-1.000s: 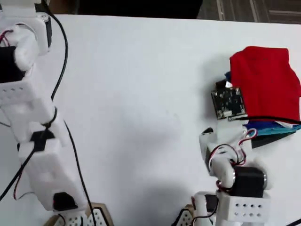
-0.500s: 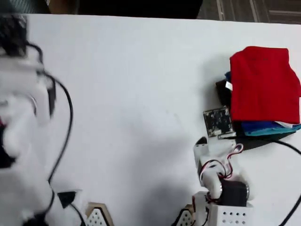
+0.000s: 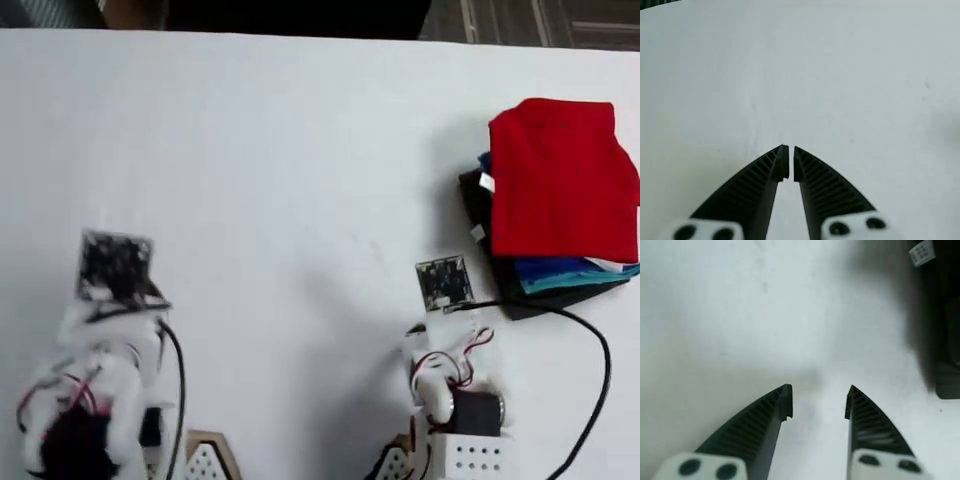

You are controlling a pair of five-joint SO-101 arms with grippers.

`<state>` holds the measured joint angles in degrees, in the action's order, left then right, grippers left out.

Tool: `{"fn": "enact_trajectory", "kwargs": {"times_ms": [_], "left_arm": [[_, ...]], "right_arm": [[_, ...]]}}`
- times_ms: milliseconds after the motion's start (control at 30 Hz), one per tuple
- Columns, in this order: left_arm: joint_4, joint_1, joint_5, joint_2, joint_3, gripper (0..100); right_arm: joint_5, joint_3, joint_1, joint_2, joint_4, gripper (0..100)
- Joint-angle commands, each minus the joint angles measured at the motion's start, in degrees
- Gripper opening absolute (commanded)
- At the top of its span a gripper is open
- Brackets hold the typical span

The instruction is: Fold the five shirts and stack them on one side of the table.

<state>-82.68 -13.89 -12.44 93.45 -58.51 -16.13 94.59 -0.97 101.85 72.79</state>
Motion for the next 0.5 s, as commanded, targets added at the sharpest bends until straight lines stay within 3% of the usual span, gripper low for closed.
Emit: {"fn": "enact_trajectory", "kwargs": {"times_ms": [0,167,267,467], "left_arm": [[-0.3,0.5,-1.4,11.6,-9.5,5],[0.9,0.5,-0.7,10.5,-13.8,5],[2.8,0.5,3.4,10.5,-16.6,5],[9.1,0.5,6.9,10.5,-29.1,5]], "right_arm": [[0.0,1.2,-0.4,1.0,-0.7,17.8],[0.0,1.8,-0.7,1.0,-0.7,17.6],[0.0,2.4,-0.3,0.7,-0.6,17.6],[-0.4,2.4,-0.4,0.7,-0.6,17.8]]}}
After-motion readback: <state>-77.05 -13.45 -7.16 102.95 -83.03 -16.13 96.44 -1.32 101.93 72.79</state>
